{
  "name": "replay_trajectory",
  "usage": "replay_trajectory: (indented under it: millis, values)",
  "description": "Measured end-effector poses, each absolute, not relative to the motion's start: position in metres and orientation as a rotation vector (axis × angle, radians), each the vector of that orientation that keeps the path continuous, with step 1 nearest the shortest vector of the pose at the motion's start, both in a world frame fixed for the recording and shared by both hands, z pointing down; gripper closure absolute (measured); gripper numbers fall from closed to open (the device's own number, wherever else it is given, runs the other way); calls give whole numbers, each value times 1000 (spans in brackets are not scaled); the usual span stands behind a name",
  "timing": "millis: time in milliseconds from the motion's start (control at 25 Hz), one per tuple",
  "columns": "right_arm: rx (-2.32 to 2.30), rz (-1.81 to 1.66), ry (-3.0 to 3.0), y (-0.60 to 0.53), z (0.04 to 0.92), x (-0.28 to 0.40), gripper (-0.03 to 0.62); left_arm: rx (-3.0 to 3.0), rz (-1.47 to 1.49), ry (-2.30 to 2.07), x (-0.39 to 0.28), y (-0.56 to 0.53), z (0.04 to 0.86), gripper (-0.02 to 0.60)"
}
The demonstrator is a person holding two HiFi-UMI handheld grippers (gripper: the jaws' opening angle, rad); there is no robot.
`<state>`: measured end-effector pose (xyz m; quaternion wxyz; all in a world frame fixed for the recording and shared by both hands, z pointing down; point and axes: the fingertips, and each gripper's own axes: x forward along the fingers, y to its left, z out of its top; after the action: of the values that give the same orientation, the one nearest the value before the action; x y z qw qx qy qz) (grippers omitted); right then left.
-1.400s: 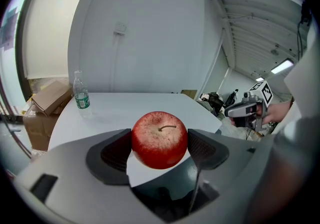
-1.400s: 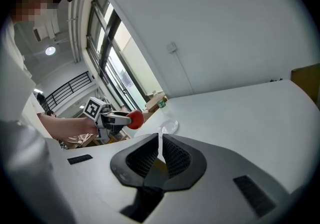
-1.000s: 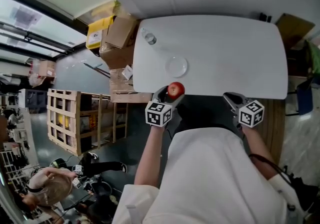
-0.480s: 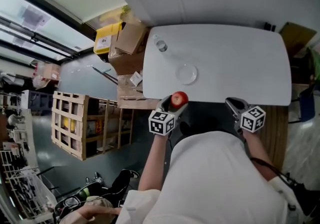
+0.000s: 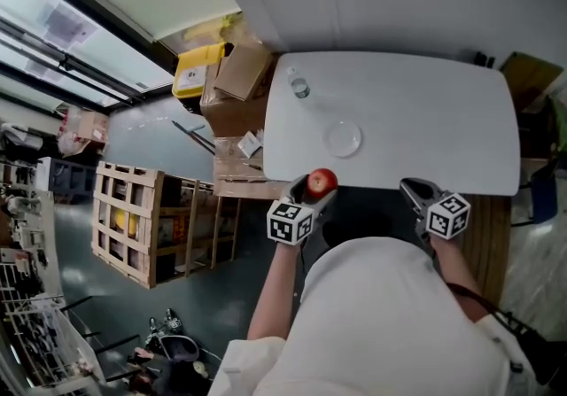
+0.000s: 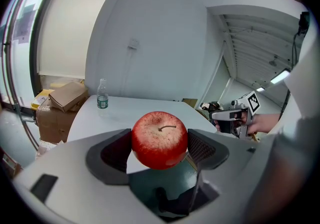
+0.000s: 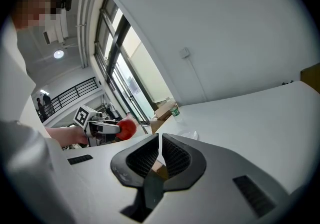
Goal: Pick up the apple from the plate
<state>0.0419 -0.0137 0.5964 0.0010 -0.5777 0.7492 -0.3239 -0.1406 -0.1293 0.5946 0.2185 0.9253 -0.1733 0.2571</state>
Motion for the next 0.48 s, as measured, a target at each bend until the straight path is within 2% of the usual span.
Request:
replay_trajectory:
  millis: [480]
  values:
    - [-1827, -1018, 2361, -24, 593, 36, 549, 2569, 688, -451, -139, -142, 594, 229]
